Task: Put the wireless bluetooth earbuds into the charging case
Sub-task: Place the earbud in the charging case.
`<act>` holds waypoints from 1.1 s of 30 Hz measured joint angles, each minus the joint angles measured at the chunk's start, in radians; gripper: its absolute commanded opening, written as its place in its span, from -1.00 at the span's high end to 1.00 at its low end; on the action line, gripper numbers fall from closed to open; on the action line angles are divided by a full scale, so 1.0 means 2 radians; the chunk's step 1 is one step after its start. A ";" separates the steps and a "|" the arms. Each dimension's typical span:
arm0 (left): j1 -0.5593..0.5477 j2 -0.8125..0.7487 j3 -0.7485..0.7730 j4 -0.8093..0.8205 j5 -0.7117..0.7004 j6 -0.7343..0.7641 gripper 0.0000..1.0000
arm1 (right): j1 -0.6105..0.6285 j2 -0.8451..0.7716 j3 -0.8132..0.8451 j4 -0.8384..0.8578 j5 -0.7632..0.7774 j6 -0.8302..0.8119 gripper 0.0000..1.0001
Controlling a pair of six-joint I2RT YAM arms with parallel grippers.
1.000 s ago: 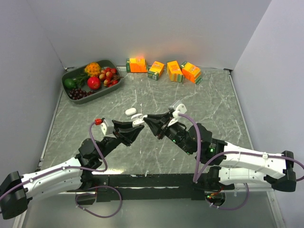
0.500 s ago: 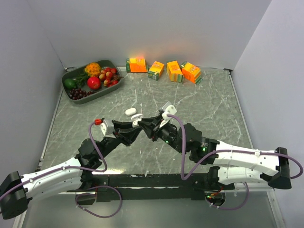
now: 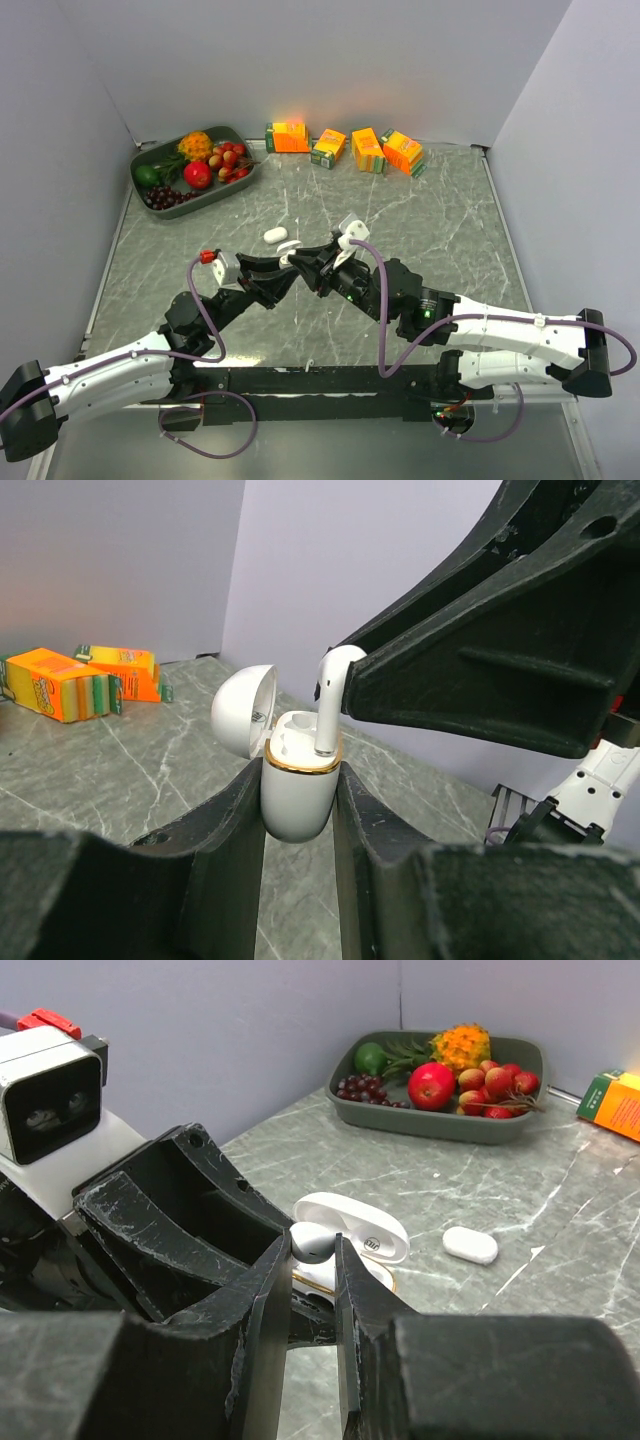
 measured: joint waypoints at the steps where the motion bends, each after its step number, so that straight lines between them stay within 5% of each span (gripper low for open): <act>1: 0.000 0.000 0.000 0.000 0.000 0.000 0.98 | 0.000 0.000 0.000 0.000 0.000 0.000 1.00; 29: 0.000 -0.006 -0.004 -0.004 0.001 -0.002 0.98 | 0.000 0.014 0.009 -0.013 0.015 0.010 1.00; 33: 0.000 -0.006 -0.004 -0.005 0.001 -0.002 0.98 | 0.000 0.014 0.010 -0.016 0.015 0.010 0.86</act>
